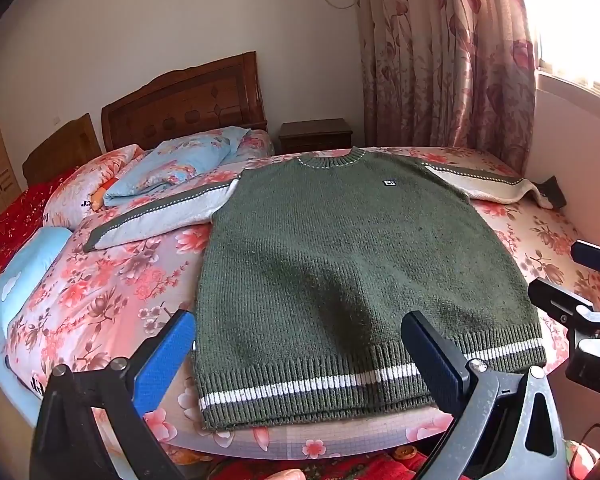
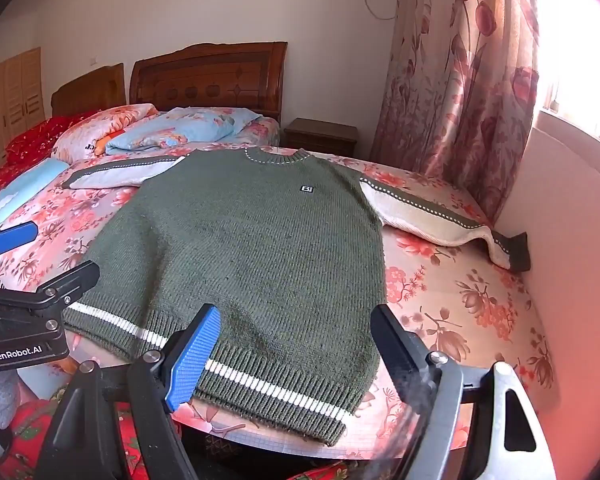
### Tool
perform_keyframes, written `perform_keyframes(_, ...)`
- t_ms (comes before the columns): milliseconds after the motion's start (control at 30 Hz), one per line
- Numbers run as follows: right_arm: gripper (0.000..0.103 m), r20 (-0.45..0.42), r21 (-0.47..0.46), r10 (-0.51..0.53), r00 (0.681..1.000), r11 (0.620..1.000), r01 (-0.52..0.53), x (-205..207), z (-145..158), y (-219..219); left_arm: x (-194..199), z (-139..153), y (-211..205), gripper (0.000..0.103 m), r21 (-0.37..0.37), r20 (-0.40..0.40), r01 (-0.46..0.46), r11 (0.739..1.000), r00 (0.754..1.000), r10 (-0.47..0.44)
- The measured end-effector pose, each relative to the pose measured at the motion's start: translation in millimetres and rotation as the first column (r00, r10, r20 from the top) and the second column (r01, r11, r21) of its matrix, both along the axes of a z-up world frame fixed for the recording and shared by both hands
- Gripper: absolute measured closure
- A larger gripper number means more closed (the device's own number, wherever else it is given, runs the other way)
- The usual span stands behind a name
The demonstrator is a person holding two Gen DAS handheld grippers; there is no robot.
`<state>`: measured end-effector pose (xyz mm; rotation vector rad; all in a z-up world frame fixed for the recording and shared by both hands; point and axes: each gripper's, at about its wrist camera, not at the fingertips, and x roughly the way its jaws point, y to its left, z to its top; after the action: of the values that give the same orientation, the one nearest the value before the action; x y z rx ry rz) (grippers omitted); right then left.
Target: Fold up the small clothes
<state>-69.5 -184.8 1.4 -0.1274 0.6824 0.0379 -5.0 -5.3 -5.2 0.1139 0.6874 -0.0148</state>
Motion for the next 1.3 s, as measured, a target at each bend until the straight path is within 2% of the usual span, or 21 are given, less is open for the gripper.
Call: perform_keyframes(1300,0.024,-0.018,0.012,-0.003,1.000,1.000,0.003,3.0,-4.9,-1.6,4.0,-5.6,2.0,0.000,-0.017,-0.029,-0.004,1.000,1.000,0.003)
